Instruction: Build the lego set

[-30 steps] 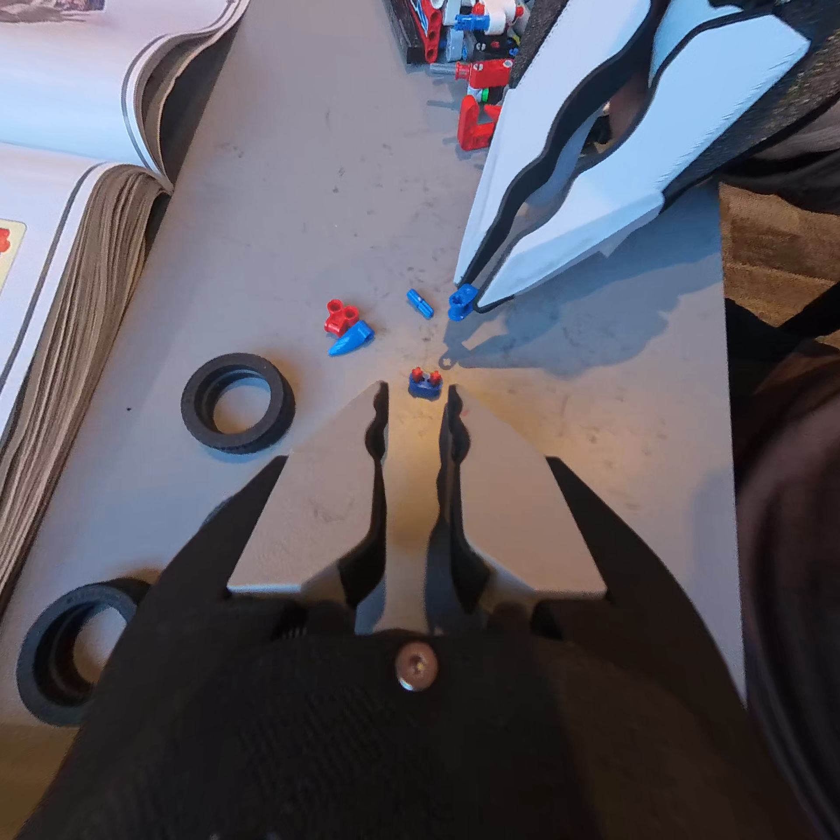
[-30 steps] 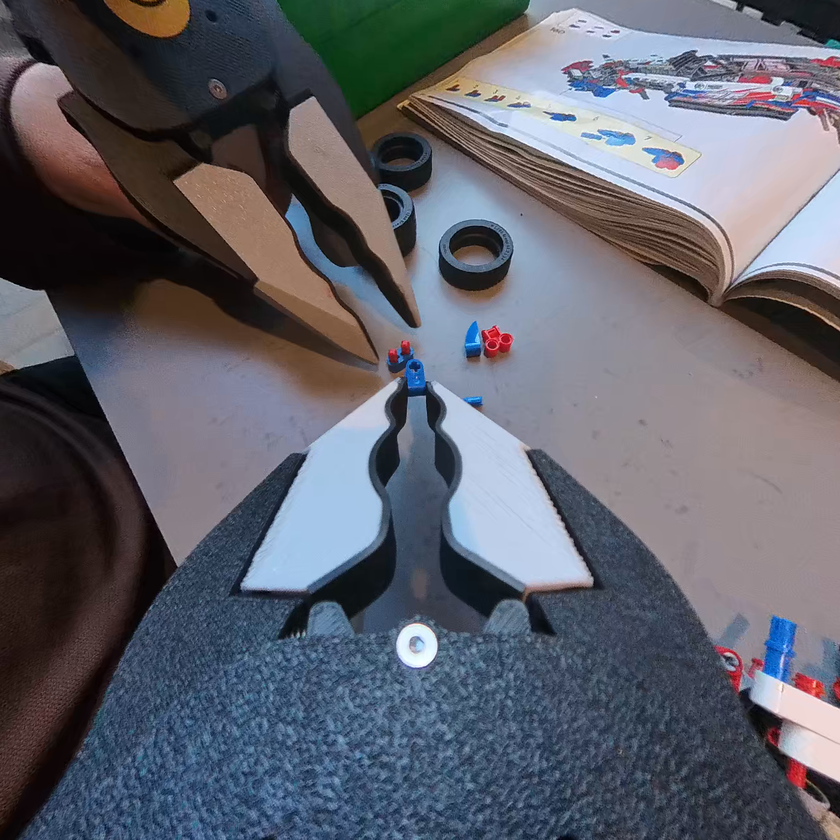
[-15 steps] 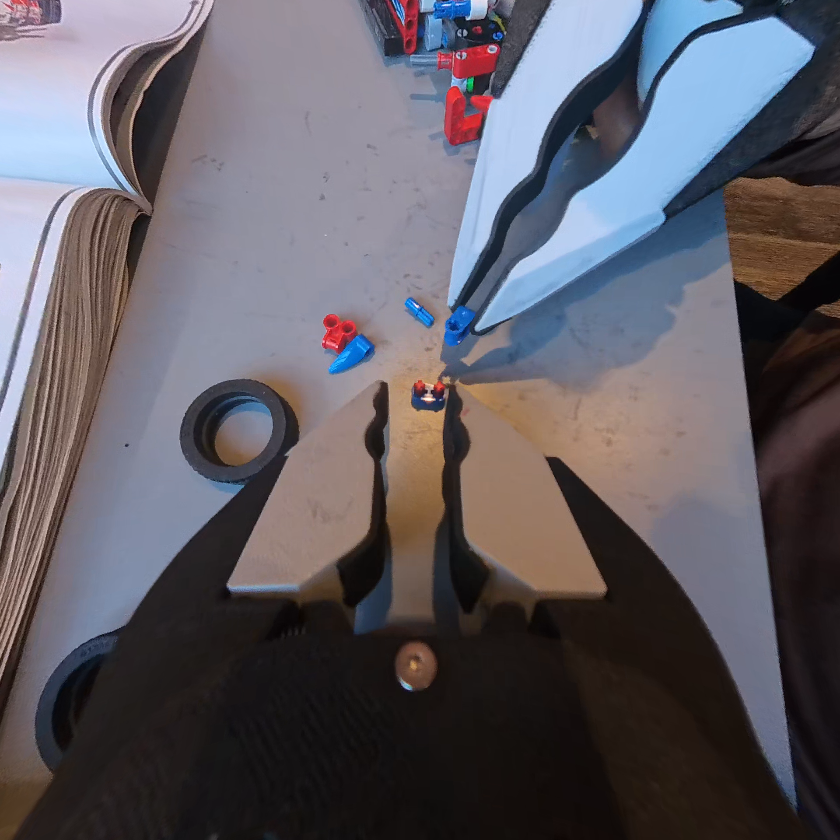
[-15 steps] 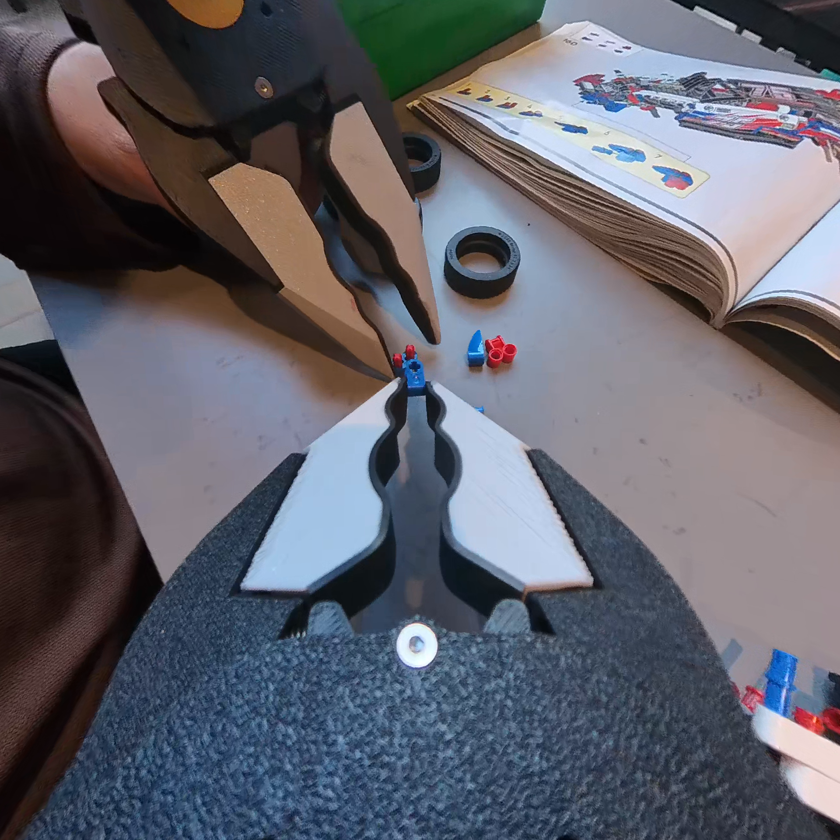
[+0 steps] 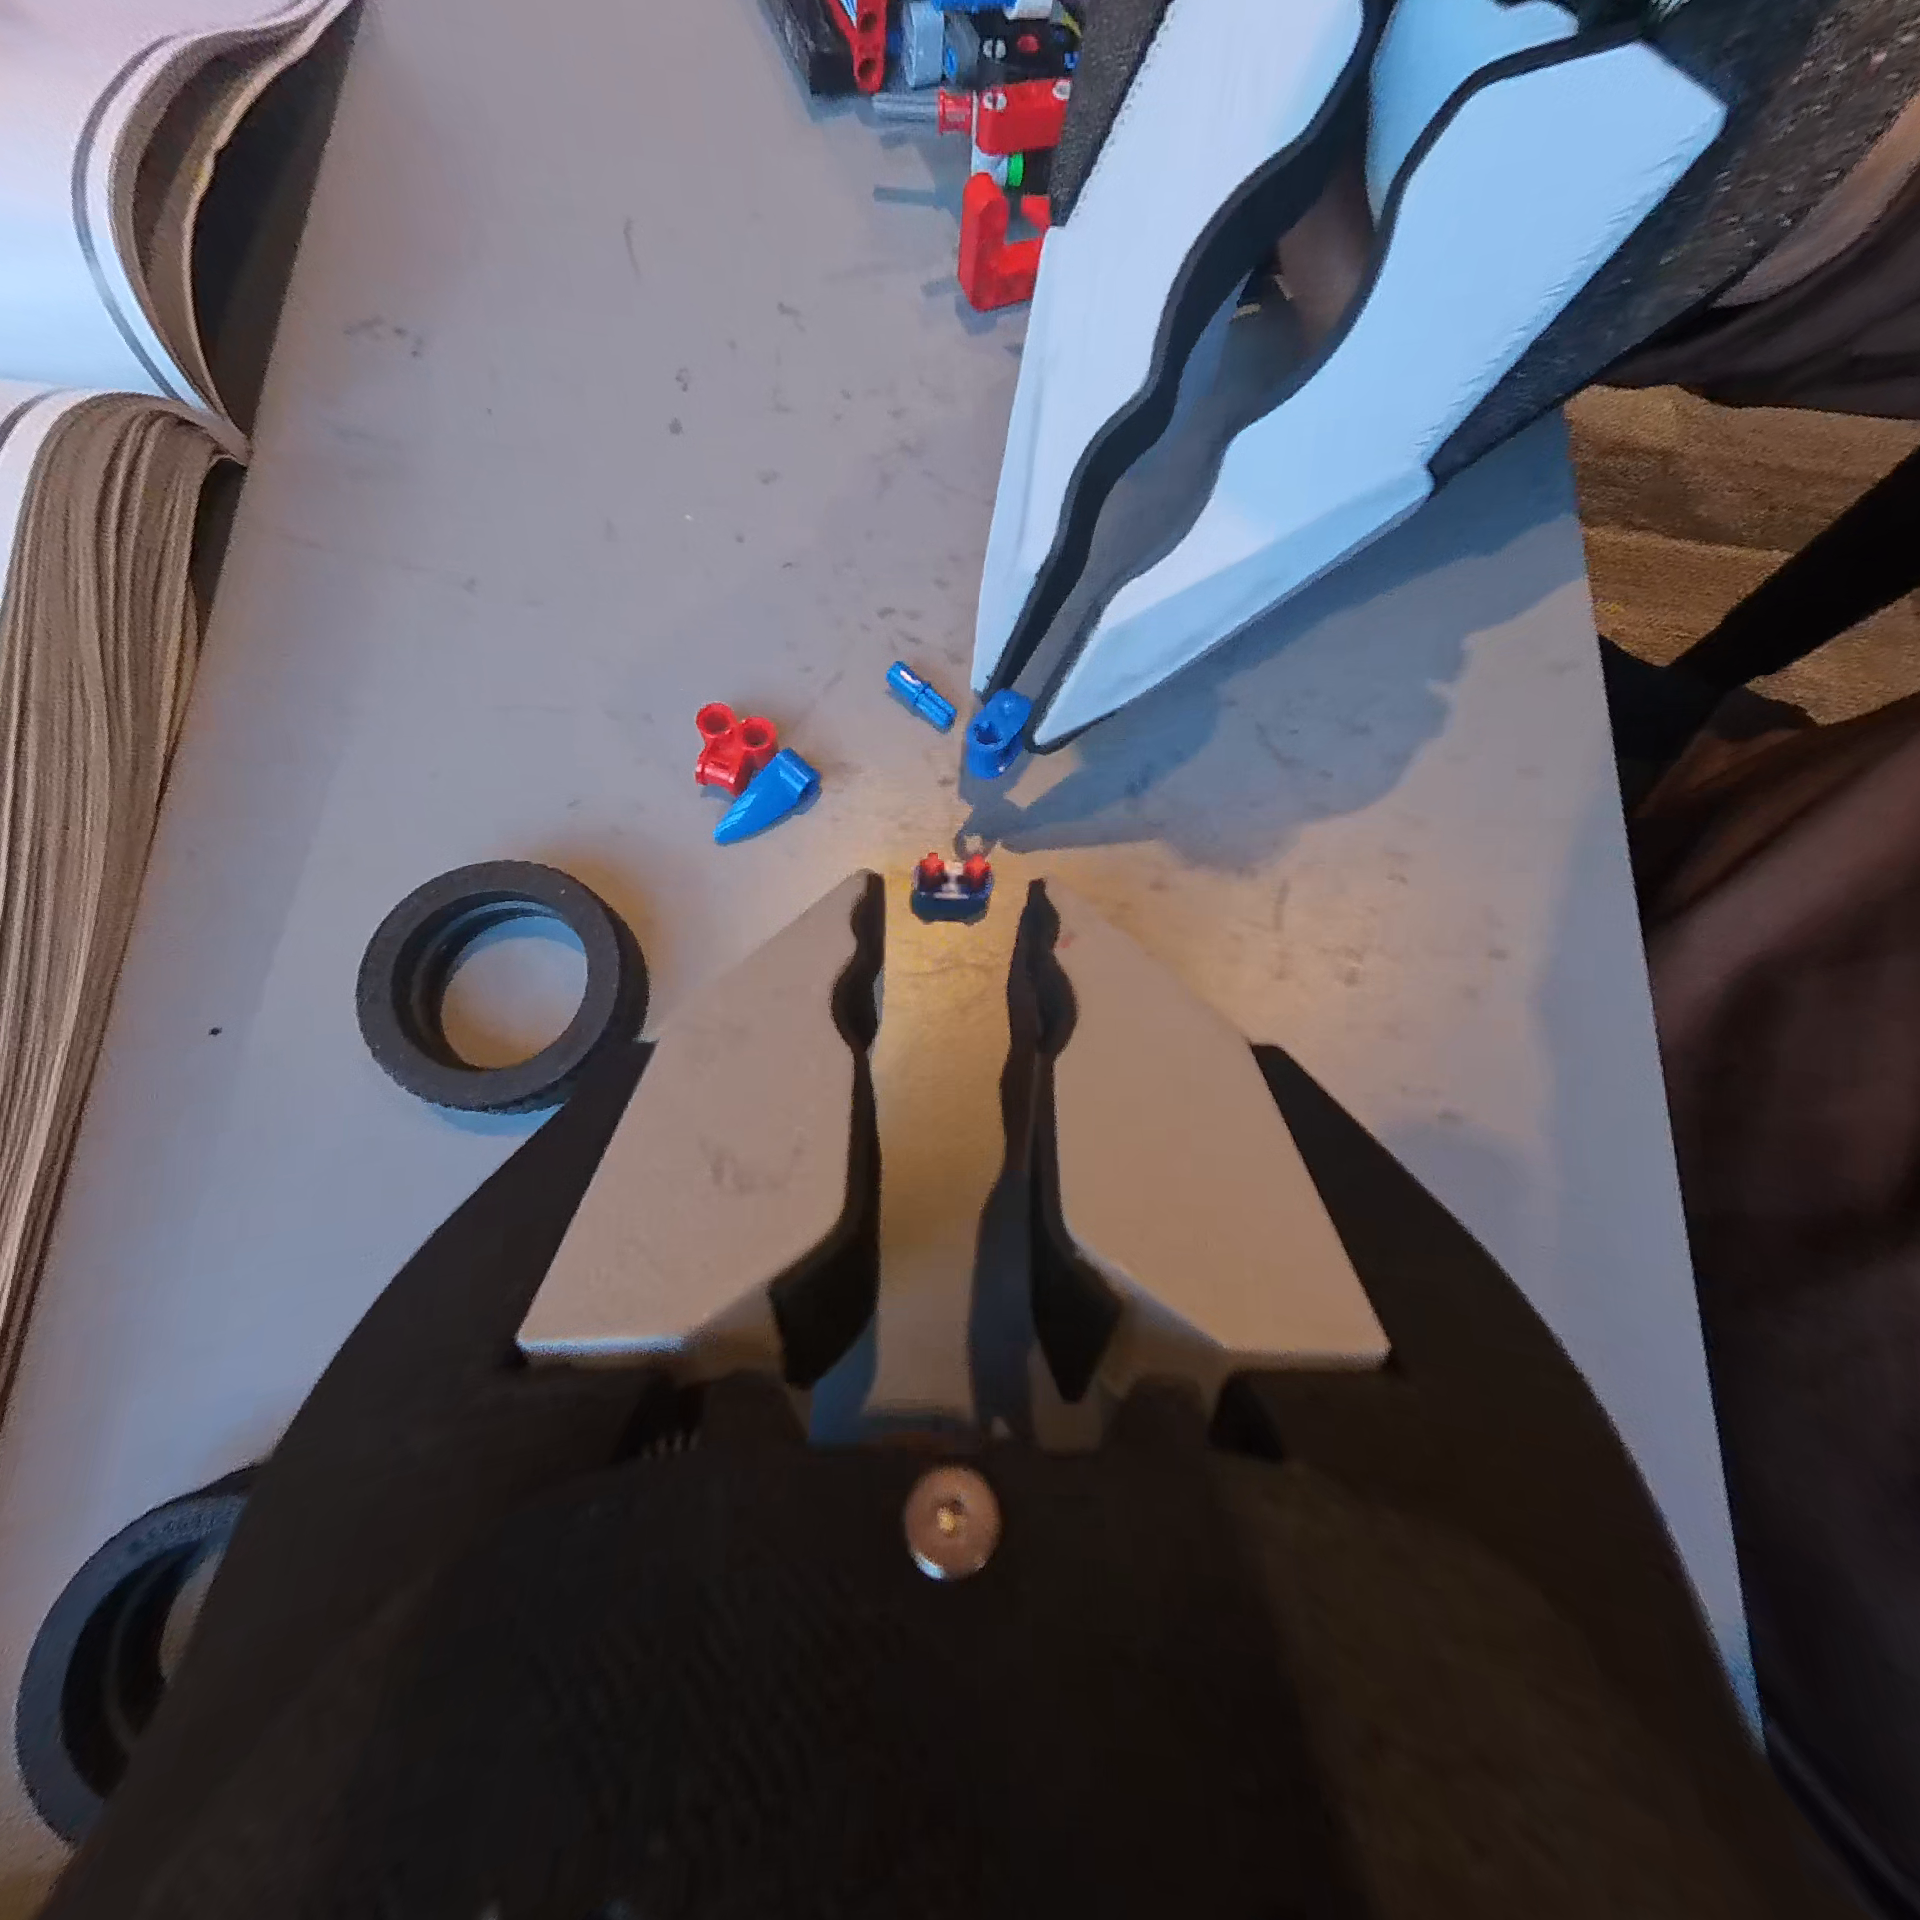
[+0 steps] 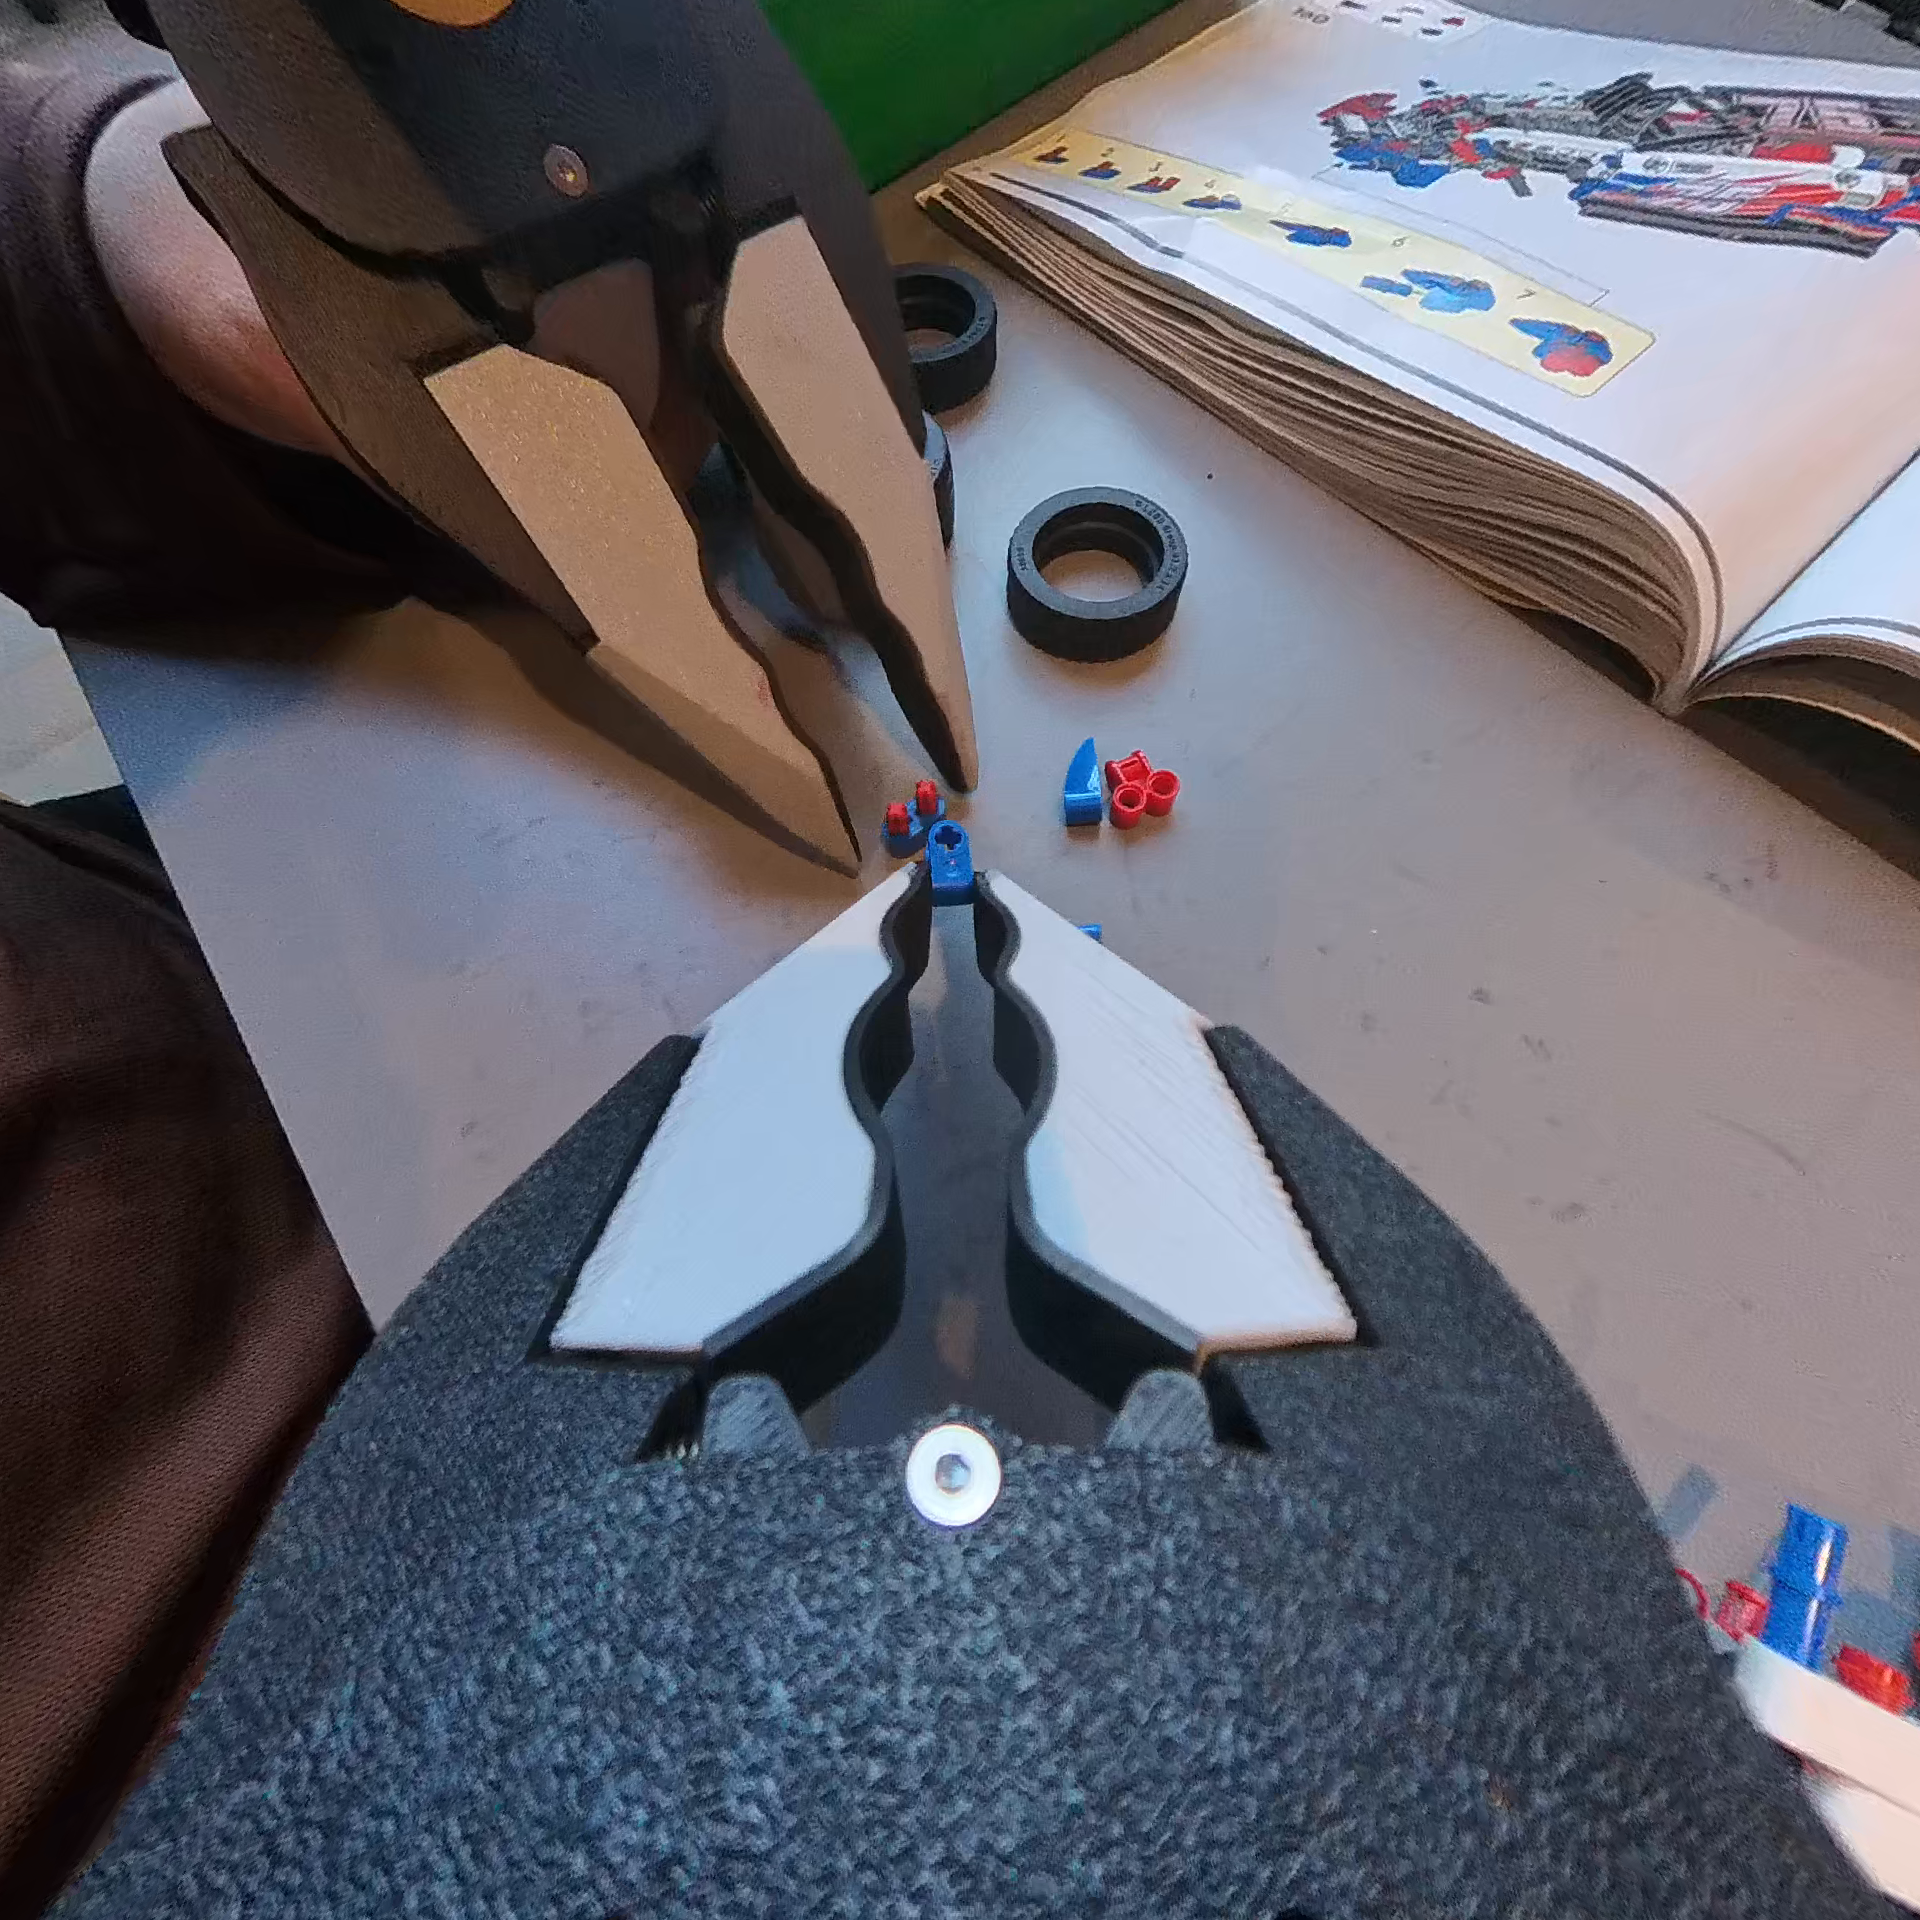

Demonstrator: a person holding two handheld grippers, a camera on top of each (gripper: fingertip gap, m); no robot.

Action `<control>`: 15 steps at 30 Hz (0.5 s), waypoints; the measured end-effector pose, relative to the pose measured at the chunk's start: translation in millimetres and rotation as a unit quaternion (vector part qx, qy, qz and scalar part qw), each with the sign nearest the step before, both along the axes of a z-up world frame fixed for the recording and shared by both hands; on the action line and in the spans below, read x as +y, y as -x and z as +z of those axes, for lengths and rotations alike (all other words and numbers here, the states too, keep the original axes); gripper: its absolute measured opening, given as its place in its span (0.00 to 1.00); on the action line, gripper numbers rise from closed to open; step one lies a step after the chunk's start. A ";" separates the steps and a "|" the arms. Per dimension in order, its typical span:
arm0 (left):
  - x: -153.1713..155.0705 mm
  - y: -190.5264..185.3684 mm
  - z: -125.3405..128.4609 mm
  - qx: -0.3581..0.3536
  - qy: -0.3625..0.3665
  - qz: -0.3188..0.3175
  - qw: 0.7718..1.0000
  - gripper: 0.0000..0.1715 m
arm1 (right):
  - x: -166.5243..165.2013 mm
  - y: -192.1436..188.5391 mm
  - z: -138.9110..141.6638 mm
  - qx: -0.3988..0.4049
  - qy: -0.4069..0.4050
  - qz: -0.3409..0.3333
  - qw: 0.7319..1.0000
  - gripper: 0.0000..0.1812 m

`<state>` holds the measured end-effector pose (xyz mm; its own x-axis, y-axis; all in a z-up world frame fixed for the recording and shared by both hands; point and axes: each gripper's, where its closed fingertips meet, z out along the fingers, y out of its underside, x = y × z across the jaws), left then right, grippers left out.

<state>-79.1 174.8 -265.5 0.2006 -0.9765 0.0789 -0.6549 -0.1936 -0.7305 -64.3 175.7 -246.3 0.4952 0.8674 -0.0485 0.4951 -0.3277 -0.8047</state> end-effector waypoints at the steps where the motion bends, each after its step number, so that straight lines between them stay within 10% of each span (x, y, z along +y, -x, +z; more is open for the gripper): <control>1: -0.2 -0.1 0.6 -0.002 -0.002 -0.001 1.000 0.13 | -0.8 0.5 0.9 0.002 0.001 0.001 1.000 0.04; 15: 1.1 7.1 0.6 0.004 -0.030 -0.008 1.000 0.14 | -2.0 -5.0 5.5 -0.003 -0.012 0.000 1.000 0.04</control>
